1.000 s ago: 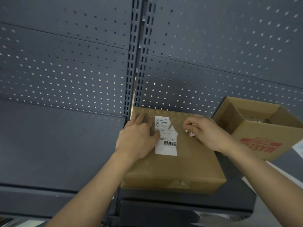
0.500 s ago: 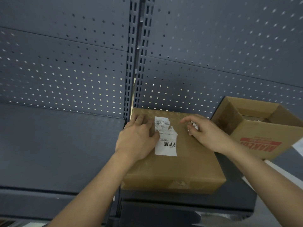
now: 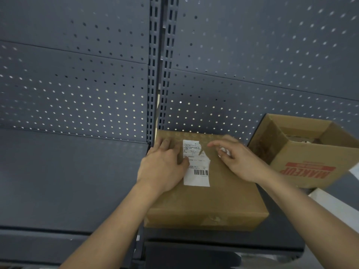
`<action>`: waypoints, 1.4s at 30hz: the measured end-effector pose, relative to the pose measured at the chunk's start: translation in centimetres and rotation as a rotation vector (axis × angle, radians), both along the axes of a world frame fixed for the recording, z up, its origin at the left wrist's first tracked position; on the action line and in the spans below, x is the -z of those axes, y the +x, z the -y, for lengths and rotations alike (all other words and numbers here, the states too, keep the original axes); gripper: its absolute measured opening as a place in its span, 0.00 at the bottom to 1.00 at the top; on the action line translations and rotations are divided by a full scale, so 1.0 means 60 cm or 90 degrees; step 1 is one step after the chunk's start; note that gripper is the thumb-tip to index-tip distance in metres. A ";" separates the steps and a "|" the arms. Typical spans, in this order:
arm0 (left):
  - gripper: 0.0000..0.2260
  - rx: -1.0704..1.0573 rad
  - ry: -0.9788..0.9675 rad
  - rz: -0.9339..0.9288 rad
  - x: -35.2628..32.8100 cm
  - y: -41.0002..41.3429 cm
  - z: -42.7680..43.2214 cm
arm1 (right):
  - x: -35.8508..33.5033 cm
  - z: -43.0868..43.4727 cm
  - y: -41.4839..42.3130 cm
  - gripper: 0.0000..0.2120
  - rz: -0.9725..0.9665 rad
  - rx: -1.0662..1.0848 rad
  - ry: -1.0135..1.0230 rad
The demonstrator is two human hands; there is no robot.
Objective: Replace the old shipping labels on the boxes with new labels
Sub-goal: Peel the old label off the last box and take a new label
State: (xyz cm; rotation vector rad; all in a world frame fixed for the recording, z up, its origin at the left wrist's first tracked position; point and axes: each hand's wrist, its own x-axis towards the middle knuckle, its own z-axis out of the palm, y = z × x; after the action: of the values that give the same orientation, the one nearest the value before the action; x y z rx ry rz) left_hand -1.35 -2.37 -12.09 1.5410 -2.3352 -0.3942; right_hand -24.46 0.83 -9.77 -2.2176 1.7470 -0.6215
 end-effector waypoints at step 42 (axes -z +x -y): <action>0.28 0.070 -0.025 0.013 0.000 -0.030 -0.005 | -0.135 -0.060 -0.105 0.12 0.191 0.274 -0.270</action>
State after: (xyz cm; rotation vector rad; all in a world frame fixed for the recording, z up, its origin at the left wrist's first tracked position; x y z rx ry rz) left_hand -3.13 -2.10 -12.10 1.4095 -2.4358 -0.3580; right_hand -30.78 4.41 -1.66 -1.8372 2.0815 -1.4564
